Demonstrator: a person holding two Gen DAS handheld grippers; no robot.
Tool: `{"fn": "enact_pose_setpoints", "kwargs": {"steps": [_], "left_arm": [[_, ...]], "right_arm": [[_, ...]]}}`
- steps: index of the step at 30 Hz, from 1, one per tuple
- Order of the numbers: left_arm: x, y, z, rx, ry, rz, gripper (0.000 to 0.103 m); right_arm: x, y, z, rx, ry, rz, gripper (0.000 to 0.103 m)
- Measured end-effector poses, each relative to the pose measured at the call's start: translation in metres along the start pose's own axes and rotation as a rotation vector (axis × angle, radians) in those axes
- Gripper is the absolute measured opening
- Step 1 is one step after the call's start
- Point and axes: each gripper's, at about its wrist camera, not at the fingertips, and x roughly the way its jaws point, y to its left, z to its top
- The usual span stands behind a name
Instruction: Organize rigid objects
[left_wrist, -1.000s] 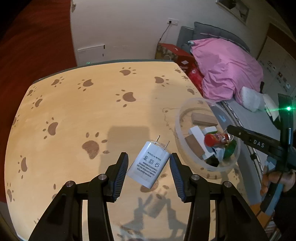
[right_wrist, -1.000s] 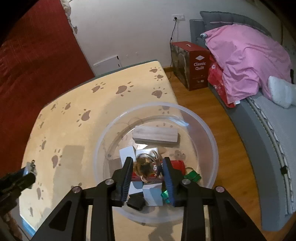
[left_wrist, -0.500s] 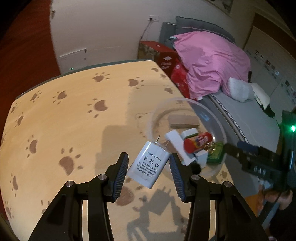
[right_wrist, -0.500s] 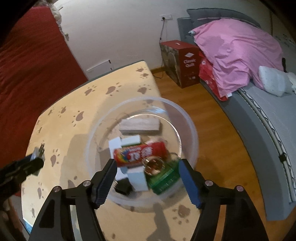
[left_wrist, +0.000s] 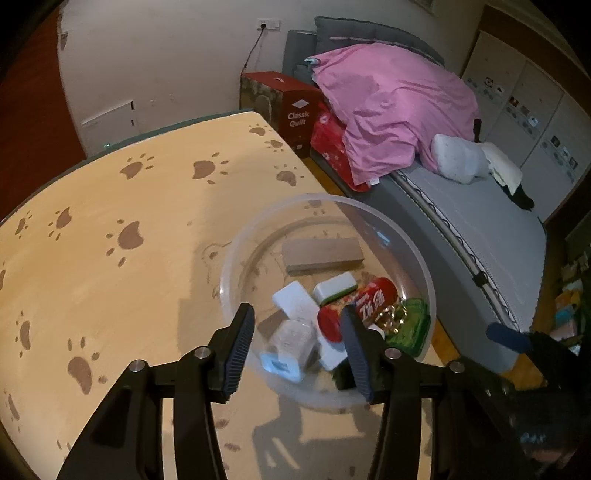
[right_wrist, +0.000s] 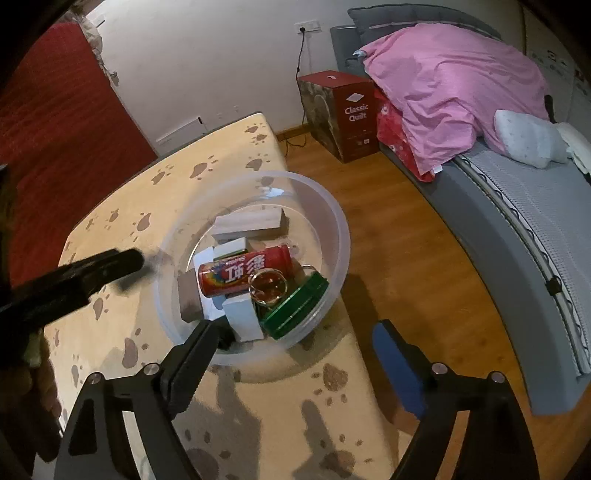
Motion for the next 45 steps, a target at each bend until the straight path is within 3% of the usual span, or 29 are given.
{"fn": "enact_pose_setpoints", "kwargs": {"steps": [5, 9, 12, 19, 22, 28, 45], "left_arm": [[0.010, -0.001, 0.005, -0.006, 0.010, 0.004, 0.061], [0.008, 0.002, 0.004, -0.011, 0.012, 0.017, 0.077], [0.003, 0.002, 0.002, -0.006, 0.019, 0.054, 0.088], [-0.022, -0.002, -0.004, 0.023, -0.001, 0.191, 0.099], [-0.033, -0.004, -0.008, 0.020, -0.013, 0.250, 0.100], [-0.056, -0.015, -0.011, 0.034, -0.033, 0.376, 0.100], [-0.111, -0.027, -0.013, -0.031, -0.120, 0.360, 0.101]], "right_arm": [[0.001, -0.004, -0.005, 0.006, 0.020, -0.006, 0.097], [0.005, -0.006, -0.008, 0.012, 0.049, -0.014, 0.103], [0.007, -0.004, -0.009, 0.010, 0.069, -0.009, 0.103], [0.007, 0.009, -0.008, -0.030, 0.087, -0.018, 0.103], [0.005, 0.019, -0.008, -0.106, 0.085, -0.083, 0.103], [-0.014, 0.029, -0.008, -0.162, 0.041, -0.087, 0.103], [-0.043, 0.038, -0.007, -0.186, -0.041, -0.122, 0.103]]}}
